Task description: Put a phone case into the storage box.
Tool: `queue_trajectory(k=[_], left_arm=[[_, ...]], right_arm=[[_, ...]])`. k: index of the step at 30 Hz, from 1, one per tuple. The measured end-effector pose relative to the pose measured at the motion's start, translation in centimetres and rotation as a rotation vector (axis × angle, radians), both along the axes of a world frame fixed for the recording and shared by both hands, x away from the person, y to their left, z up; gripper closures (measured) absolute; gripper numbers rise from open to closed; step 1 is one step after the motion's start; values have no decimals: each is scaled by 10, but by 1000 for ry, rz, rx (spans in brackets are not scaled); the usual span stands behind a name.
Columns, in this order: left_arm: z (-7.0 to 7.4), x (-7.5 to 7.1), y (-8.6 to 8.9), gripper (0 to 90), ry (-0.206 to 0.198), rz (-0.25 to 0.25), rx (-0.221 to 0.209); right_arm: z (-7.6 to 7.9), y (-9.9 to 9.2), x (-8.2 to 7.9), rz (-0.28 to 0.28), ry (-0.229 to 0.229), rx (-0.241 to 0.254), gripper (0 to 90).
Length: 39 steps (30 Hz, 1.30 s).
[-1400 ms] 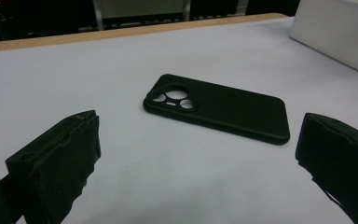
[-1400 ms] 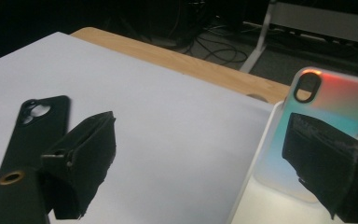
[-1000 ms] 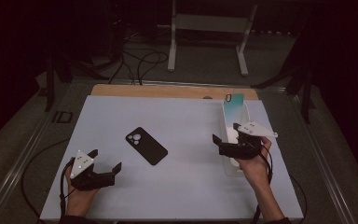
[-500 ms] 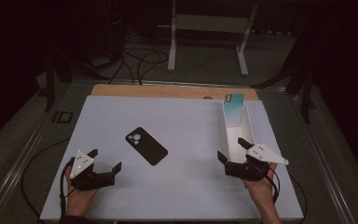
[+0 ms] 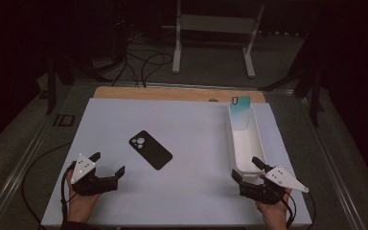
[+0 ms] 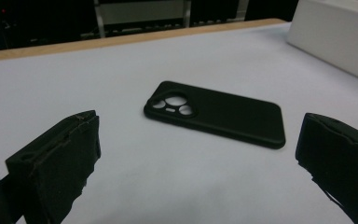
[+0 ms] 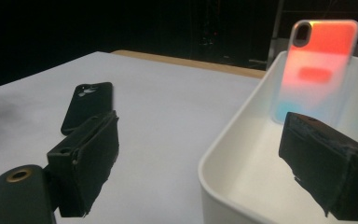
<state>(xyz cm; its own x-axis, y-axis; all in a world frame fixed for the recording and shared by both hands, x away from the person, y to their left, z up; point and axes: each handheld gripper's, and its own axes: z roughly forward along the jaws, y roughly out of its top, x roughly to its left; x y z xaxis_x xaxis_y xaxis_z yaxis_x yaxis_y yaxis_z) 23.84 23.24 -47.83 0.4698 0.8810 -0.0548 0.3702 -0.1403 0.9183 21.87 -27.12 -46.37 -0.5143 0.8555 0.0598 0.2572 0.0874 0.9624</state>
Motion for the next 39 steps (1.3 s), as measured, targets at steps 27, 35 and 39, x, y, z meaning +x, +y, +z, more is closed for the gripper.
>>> queue_trajectory(k=[27, 35, 39], left_arm=[[23, 65, -66, 464, 83, -153, 29], [7, 98, -91, 684, 154, -170, 35], [-4, 110, -103, 830, 182, -186, 52]], right_arm=[[-5, -3, 2, -14, -3, 7, 132], [-7, -4, 2, -26, -9, 6, 135], [-7, -5, 2, -29, -7, 13, 136]])
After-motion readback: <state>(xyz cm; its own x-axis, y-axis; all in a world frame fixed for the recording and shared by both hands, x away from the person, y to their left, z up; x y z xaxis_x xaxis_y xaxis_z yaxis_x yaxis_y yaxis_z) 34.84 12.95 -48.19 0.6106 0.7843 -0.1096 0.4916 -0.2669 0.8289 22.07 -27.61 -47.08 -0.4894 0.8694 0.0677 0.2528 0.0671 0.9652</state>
